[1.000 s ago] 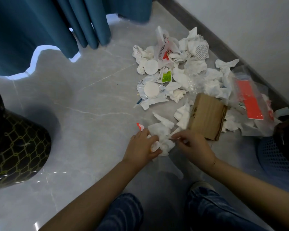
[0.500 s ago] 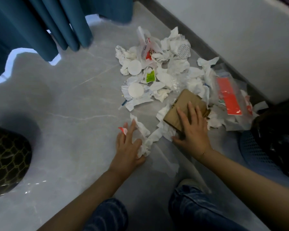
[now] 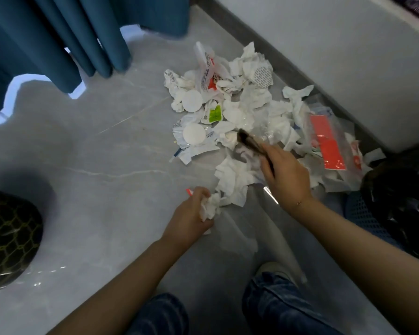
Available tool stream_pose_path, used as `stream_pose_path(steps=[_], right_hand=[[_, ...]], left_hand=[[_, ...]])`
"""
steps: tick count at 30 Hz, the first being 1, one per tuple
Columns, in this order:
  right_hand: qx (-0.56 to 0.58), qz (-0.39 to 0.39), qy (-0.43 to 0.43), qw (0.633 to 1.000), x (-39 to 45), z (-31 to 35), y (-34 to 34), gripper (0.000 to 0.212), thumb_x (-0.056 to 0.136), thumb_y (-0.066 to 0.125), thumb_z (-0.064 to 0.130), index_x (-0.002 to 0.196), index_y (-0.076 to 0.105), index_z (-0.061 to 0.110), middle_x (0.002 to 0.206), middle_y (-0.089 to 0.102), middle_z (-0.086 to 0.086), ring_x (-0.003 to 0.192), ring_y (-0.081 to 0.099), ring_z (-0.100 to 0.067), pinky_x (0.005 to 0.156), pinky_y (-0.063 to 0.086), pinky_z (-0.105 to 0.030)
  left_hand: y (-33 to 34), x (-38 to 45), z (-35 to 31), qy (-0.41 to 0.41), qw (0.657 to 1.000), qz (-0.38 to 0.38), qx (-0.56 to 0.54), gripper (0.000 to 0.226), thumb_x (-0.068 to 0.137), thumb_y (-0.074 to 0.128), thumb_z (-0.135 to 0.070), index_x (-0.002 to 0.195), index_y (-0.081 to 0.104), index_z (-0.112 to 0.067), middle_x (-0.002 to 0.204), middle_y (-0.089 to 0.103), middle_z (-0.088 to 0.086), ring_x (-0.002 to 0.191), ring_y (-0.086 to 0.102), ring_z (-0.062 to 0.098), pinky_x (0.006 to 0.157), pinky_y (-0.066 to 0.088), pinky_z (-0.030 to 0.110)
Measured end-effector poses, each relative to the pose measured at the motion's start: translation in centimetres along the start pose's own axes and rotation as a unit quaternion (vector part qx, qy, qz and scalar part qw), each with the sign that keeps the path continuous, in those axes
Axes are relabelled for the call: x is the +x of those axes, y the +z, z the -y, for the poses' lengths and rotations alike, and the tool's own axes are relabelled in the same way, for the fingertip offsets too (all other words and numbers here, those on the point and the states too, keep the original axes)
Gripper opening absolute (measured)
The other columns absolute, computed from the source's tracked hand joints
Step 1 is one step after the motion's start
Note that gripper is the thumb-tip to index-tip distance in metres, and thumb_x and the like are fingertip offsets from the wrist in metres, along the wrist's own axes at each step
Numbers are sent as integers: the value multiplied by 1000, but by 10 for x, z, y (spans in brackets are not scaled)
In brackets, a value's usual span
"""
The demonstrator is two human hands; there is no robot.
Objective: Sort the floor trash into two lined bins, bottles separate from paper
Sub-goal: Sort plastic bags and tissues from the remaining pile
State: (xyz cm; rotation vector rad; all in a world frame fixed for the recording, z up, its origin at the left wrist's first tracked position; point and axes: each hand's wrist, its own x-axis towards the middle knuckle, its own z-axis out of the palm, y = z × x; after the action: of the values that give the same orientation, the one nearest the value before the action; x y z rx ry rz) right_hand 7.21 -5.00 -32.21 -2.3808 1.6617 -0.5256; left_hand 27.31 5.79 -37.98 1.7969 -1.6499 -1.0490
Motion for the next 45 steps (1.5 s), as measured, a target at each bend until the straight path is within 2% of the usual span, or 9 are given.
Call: stream_pose_path(steps=[4, 7, 11, 17, 27, 30, 36, 42, 45], right_hand=[[35, -5, -11, 999, 10, 19, -12, 34, 98, 40, 31, 124, 58, 17, 99, 67, -7, 81, 62, -25, 63, 51, -38], [99, 2, -24, 995, 10, 42, -21, 30, 97, 41, 31, 114, 61, 16, 90, 67, -3, 76, 60, -20, 62, 47, -32], [184, 53, -43, 980, 13, 78, -37, 23, 97, 46, 27, 107, 62, 15, 82, 65, 1, 72, 59, -14, 62, 48, -32], [273, 101, -78, 954, 40, 152, -79, 14, 95, 51, 20, 102, 59, 10, 82, 67, -6, 75, 62, -19, 68, 49, -32], [355, 186, -109, 910, 73, 319, -144, 10, 94, 52, 16, 84, 56, 16, 73, 59, 2, 62, 55, -1, 56, 41, -11], [338, 195, -137, 910, 60, 373, -136, 8, 93, 52, 20, 89, 56, 15, 84, 64, -6, 78, 58, -16, 72, 46, -28], [305, 176, -170, 920, 52, 438, -111, 16, 96, 45, 25, 99, 53, 12, 76, 54, 2, 65, 48, -11, 53, 37, -21], [351, 130, -135, 917, 48, 469, -83, 16, 93, 46, 22, 102, 49, 8, 75, 56, -1, 64, 51, -13, 49, 34, -18], [343, 115, -179, 915, 41, 473, -72, 14, 94, 46, 21, 104, 45, 11, 80, 60, -4, 62, 51, -10, 48, 38, -13]], left_hand=[[-17, -11, -5, -34, 993, -37, -111, 48, 82, 72, -23, 124, 50, -33, 117, 57, -16, 105, 55, 2, 83, 36, 0], [-35, -21, -13, -97, 979, -98, -152, 15, 83, 70, -27, 97, 64, -24, 94, 68, -8, 83, 62, 2, 70, 43, 7], [-74, -43, -25, -137, 947, -170, -236, 17, 85, 67, -32, 83, 65, -16, 78, 69, 2, 71, 64, 12, 66, 51, 31], [-149, -84, -57, -108, 904, -286, -298, 12, 88, 63, -25, 79, 62, -17, 66, 63, -6, 60, 58, 5, 58, 46, 26], [-285, -192, -90, -29, 832, -495, -249, 6, 89, 64, -19, 89, 59, -16, 75, 62, -5, 64, 58, 1, 58, 47, 15], [-325, -215, -75, -56, 813, -548, -188, 9, 90, 62, -21, 97, 60, -16, 86, 65, -5, 73, 60, -2, 62, 46, 11], [-371, -226, -19, -155, 785, -530, -280, 24, 89, 60, -26, 110, 60, -14, 103, 68, 9, 92, 65, 22, 70, 49, 28], [-374, -242, 18, -314, 887, -264, -214, 82, 86, 64, -39, 150, 14, -28, 153, 25, 3, 137, 32, 24, 106, 30, 32], [-381, -258, 30, -313, 904, -275, -98, 74, 85, 67, -34, 147, 27, -31, 157, 20, 4, 140, 28, 19, 109, 25, 27]])
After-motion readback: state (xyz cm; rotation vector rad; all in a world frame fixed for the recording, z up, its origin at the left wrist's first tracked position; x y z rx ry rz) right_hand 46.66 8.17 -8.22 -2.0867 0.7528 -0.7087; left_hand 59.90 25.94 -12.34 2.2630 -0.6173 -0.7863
